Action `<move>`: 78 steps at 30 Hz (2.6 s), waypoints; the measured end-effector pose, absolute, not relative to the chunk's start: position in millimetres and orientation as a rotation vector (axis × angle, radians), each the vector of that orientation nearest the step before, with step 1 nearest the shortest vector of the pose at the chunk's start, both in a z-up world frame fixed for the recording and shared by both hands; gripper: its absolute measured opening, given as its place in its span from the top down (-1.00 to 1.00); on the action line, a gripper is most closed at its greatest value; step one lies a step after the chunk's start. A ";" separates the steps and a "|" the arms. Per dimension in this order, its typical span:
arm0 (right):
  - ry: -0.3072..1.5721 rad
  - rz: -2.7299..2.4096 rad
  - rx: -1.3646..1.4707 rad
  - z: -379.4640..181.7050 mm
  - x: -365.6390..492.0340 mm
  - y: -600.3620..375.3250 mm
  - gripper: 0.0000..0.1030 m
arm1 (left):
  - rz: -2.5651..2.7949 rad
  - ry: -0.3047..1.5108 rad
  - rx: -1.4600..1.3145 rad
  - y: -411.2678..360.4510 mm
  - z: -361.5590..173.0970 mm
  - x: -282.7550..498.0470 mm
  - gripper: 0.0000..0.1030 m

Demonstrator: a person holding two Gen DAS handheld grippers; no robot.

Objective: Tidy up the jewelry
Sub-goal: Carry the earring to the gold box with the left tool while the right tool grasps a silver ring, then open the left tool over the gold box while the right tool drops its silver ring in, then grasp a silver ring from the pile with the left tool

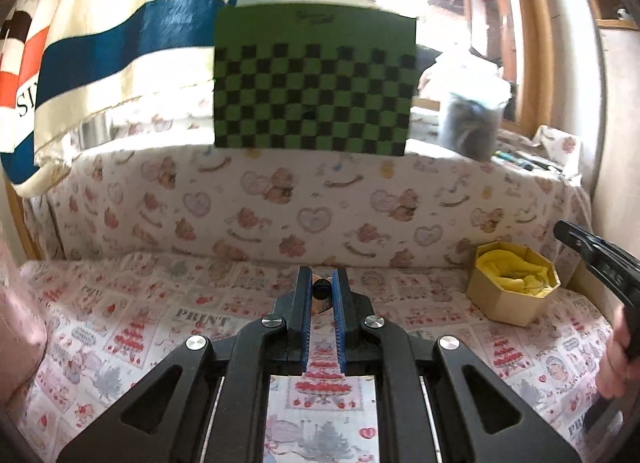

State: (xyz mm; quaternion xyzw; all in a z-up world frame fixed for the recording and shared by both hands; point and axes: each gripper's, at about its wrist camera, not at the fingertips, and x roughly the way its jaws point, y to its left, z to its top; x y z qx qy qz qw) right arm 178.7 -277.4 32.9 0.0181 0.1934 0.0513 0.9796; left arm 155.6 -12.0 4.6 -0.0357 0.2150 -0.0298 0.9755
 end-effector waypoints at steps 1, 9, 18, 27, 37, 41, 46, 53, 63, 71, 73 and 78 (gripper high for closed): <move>0.389 0.108 0.045 32.5 180.7 -282.1 0.76 | -0.071 0.423 -0.080 -11.7 5.4 154.1 0.82; 0.439 0.135 0.058 23.2 195.2 -291.9 0.76 | -0.126 0.439 -0.096 -32.6 9.5 165.5 0.82; 0.492 0.137 0.223 15.0 207.0 -324.0 0.76 | -0.310 0.471 -0.093 -124.4 15.6 211.1 0.82; 0.534 0.142 0.263 9.6 214.7 -329.4 0.76 | -0.430 0.537 -0.108 -156.1 -3.8 231.1 0.82; 0.548 0.122 0.261 7.6 220.5 -328.1 0.75 | -0.457 0.488 -0.061 -164.3 1.4 221.5 0.78; 0.546 0.106 0.252 8.3 218.8 -327.0 0.73 | -0.441 0.461 -0.045 -165.0 3.4 217.0 0.34; 0.538 0.095 0.232 9.3 216.1 -323.9 0.37 | -0.368 0.420 -0.072 -154.3 6.5 211.6 -0.04; 0.513 0.076 0.205 11.5 210.8 -321.6 -0.04 | -0.245 0.396 -0.010 -137.5 7.7 199.0 -0.49; 0.400 0.028 -0.041 22.6 189.5 -278.7 -0.66 | -0.132 0.311 0.050 -73.1 11.9 168.9 -1.00; 0.347 0.035 -0.162 24.9 178.3 -257.3 -1.00 | -0.128 0.399 -0.003 -44.4 7.7 185.9 -1.00; 0.345 0.027 -0.181 24.6 178.0 -254.0 -1.00 | -0.120 0.450 -0.020 -38.4 4.0 191.4 -1.00; 0.365 0.010 -0.179 23.4 181.4 -254.6 -1.00 | -0.086 0.577 -0.022 -29.7 -6.1 201.3 -0.88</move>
